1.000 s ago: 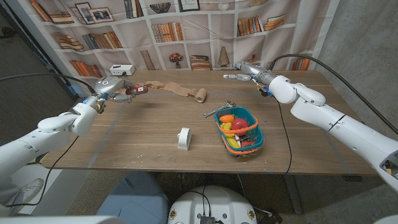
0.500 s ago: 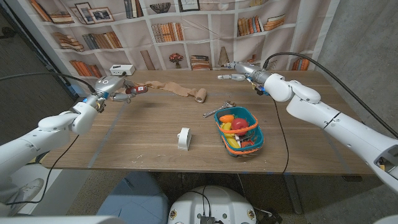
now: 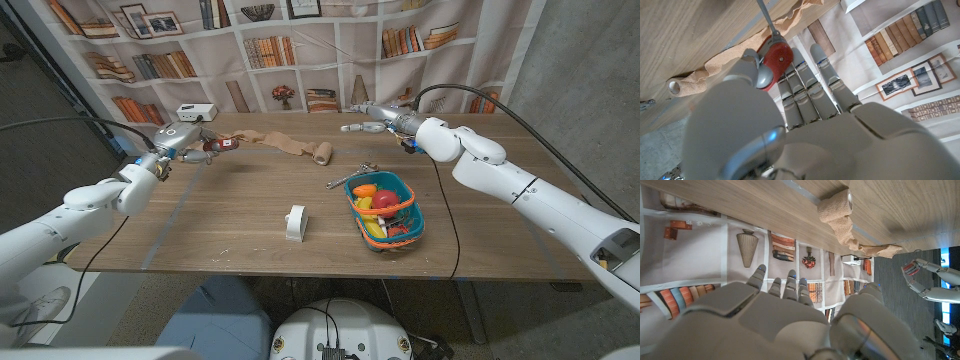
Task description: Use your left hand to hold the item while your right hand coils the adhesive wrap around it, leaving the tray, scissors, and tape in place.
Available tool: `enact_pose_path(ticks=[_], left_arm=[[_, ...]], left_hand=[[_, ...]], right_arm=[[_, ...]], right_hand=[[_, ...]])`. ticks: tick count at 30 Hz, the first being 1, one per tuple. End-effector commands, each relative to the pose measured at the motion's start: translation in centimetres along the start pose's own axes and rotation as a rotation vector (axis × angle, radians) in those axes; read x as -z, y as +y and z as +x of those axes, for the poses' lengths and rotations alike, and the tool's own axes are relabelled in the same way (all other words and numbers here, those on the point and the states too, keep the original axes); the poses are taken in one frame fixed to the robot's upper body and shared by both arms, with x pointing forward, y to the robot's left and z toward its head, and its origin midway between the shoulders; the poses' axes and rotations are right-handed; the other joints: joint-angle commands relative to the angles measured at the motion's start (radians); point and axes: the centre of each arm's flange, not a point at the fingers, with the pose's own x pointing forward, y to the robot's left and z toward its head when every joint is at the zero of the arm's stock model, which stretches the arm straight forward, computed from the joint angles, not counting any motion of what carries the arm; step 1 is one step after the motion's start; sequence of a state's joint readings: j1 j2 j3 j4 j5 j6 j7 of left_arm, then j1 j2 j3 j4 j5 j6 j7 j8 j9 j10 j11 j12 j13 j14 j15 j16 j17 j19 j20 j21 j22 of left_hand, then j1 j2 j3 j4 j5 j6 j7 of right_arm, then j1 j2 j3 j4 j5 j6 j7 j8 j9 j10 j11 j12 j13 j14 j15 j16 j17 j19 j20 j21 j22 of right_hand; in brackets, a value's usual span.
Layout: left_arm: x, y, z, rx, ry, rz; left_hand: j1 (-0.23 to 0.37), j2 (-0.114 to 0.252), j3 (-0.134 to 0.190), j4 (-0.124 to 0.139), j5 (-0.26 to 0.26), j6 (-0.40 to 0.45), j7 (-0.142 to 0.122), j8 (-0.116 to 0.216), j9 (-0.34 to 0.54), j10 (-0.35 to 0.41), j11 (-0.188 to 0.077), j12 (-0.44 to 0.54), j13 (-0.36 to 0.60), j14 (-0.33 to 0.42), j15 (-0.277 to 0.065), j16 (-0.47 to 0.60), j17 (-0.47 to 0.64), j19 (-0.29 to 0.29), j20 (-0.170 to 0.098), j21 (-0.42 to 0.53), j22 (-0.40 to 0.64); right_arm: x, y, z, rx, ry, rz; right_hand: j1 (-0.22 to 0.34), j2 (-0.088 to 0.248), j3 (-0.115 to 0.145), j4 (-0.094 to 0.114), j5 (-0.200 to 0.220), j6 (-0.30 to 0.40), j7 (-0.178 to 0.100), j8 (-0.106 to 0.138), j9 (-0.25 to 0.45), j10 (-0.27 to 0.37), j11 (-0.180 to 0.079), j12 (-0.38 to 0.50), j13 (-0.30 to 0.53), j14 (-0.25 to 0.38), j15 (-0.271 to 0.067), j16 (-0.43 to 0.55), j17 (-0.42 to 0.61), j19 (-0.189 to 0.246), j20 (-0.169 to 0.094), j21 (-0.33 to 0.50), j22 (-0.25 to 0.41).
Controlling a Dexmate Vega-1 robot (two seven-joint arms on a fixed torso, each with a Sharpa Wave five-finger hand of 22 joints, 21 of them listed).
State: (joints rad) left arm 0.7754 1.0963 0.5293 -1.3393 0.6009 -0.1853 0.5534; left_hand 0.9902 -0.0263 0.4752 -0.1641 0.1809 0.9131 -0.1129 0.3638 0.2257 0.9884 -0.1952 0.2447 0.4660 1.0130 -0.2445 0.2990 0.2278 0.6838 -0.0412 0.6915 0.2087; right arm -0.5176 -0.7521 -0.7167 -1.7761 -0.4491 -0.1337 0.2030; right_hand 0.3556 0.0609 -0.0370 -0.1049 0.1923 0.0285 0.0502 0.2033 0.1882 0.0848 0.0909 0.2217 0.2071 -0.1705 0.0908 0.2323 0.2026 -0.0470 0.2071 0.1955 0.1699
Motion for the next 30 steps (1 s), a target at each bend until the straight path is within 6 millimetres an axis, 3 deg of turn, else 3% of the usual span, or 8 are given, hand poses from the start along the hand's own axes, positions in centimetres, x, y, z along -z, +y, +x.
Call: enact_pose_path(ticks=[1, 13, 30], left_arm=[[-0.1, -0.3, 0.2, 0.005, -0.002, -0.003], [-0.4, -0.6, 0.0, 0.012, -0.005, -0.01], [-0.6, -0.9, -0.3, 0.01, 0.002, -0.018]], left_hand=[[0.179, 0.188, -0.001, 0.001, 0.007, 0.044, -0.039, 0.008, 0.006, 0.015, -0.003, -0.003, 0.002, 0.008, 0.004, -0.001, 0.003, -0.006, 0.001, 0.006, 0.001], [0.18, 0.19, -0.001, 0.002, 0.007, 0.043, -0.036, 0.004, 0.006, 0.015, -0.003, -0.005, 0.003, 0.008, 0.004, -0.004, 0.004, -0.005, -0.001, 0.013, -0.004], [0.181, 0.19, -0.002, 0.001, 0.007, 0.045, -0.035, 0.001, 0.006, 0.016, -0.003, -0.007, 0.005, 0.007, 0.004, -0.005, 0.006, -0.011, -0.001, 0.02, -0.008]], right_arm=[[-1.2, 0.2, 0.6, -0.007, -0.038, 0.018], [-2.3, 0.8, 1.3, -0.039, -0.052, -0.016], [-4.0, 0.9, 2.3, -0.023, -0.043, -0.041]], right_hand=[[0.013, 0.002, -0.002, -0.008, -0.001, -0.005, 0.005, -0.001, 0.003, 0.003, 0.008, -0.001, 0.005, -0.024, 0.007, -0.001, 0.001, 0.003, 0.005, -0.002, 0.003], [0.012, 0.002, -0.002, -0.008, -0.002, 0.003, 0.013, 0.001, 0.003, 0.009, -0.008, 0.0, 0.005, -0.019, 0.009, 0.0, 0.002, 0.001, 0.005, -0.004, 0.003], [0.013, 0.002, -0.001, -0.01, -0.002, 0.021, 0.041, 0.007, 0.004, 0.016, -0.004, -0.001, 0.005, -0.004, 0.018, 0.004, 0.002, 0.011, 0.003, -0.001, 0.003]])
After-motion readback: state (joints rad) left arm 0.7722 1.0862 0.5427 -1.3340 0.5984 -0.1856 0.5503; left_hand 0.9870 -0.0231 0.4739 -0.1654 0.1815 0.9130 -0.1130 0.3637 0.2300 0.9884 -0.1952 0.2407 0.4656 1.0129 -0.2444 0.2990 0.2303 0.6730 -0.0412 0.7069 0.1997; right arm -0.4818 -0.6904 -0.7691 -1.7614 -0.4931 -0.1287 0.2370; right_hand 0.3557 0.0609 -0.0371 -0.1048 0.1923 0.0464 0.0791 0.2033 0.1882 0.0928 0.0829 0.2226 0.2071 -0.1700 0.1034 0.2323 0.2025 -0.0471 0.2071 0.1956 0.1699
